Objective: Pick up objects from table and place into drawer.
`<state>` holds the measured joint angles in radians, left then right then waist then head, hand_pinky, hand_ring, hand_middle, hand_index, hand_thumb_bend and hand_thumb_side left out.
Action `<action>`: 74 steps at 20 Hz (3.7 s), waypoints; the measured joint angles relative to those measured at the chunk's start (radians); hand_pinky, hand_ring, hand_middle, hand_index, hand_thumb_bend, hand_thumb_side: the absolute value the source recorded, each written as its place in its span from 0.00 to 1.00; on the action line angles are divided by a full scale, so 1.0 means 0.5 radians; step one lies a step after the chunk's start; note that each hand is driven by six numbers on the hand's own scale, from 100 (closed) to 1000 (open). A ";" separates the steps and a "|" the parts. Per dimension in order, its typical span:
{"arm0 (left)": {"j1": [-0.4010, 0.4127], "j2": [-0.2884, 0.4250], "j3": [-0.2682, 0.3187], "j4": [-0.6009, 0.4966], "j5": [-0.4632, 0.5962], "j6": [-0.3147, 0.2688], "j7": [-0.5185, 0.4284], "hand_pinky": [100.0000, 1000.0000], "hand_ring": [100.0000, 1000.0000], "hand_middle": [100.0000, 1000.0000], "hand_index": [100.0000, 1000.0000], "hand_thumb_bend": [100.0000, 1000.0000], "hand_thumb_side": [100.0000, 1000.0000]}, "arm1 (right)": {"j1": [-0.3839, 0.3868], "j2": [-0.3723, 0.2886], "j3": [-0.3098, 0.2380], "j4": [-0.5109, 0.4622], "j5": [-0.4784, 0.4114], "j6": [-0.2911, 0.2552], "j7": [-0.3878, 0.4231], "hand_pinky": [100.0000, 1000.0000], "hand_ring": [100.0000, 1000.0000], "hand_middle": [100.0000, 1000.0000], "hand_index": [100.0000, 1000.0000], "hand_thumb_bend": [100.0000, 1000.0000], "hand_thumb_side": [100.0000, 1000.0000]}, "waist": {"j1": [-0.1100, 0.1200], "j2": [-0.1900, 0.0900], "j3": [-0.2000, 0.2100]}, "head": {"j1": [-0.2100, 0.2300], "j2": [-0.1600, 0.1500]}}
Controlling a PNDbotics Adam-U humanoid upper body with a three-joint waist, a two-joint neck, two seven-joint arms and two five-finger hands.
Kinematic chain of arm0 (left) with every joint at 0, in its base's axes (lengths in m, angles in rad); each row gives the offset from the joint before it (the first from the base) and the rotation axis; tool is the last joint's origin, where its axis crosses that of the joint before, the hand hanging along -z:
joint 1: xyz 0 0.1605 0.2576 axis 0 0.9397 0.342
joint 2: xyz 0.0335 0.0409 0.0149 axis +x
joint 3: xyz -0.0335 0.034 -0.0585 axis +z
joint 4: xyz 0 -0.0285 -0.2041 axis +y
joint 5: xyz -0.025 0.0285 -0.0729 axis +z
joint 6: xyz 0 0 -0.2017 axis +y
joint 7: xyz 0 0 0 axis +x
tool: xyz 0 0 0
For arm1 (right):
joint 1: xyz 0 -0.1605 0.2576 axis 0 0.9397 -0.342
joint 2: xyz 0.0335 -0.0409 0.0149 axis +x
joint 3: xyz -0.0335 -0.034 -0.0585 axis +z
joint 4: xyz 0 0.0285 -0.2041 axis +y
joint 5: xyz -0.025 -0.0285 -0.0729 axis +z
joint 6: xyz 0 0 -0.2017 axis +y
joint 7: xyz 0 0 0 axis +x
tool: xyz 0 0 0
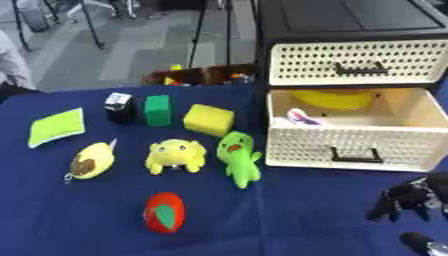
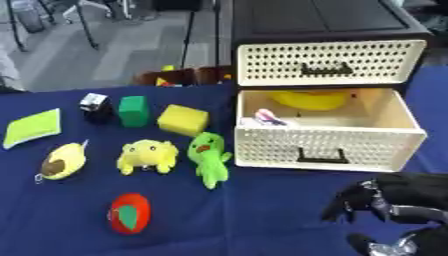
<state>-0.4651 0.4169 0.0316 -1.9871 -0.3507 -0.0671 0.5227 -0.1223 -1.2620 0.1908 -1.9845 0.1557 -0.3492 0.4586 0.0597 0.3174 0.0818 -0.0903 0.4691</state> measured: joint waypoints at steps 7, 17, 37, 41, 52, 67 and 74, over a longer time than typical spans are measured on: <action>0.053 -0.049 0.006 0.000 0.034 0.007 -0.014 0.44 0.68 0.68 0.88 0.34 0.88 | -0.010 0.001 0.051 0.000 0.086 0.229 0.006 0.30 0.58 0.71 0.91 0.00 1.00 | -0.004 0.028 0.023 | -0.017 -0.034; 0.125 -0.115 0.031 0.000 0.069 0.016 -0.016 0.43 0.67 0.67 0.87 0.31 0.86 | -0.073 0.026 0.050 0.000 0.331 0.423 -0.011 0.24 0.54 0.63 0.91 0.00 1.00 | -0.016 0.062 0.062 | -0.033 -0.067; 0.152 -0.150 0.056 0.000 0.087 0.023 0.006 0.42 0.66 0.66 0.86 0.30 0.83 | -0.139 0.052 -0.113 0.000 0.320 0.913 0.010 0.21 0.53 0.59 0.89 0.00 1.00 | -0.031 0.099 0.110 | -0.122 -0.073; 0.152 -0.166 0.057 0.000 0.094 0.024 0.011 0.42 0.66 0.65 0.86 0.29 0.83 | -0.132 0.055 -0.124 0.000 0.320 0.996 0.056 0.22 0.54 0.60 0.89 0.00 1.00 | -0.031 0.106 0.120 | -0.136 -0.082; 0.153 -0.185 0.060 0.000 0.112 0.025 0.018 0.42 0.65 0.65 0.86 0.28 0.82 | -0.198 0.075 -0.148 0.000 0.349 1.225 0.072 0.23 0.58 0.68 0.91 0.00 1.00 | -0.031 0.114 0.155 | -0.183 -0.116; 0.173 -0.203 0.060 0.000 0.132 0.024 0.017 0.42 0.65 0.64 0.86 0.28 0.82 | -0.339 0.133 -0.160 0.227 0.476 1.327 0.045 0.23 0.61 0.70 0.92 0.00 1.00 | -0.038 0.137 0.193 | -0.227 -0.164; 0.173 -0.219 0.060 0.000 0.142 0.016 0.007 0.42 0.65 0.64 0.86 0.28 0.82 | -0.409 0.146 -0.138 0.242 0.434 1.285 0.046 0.23 0.60 0.71 0.92 0.00 1.00 | -0.039 0.148 0.212 | -0.233 -0.172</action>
<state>-0.3789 0.3075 0.0614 -1.9870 -0.2799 -0.0593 0.5264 -0.3266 -1.1891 0.1217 -1.8635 0.3727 0.2932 0.4816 0.0402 0.3913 0.1877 -0.2066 0.3830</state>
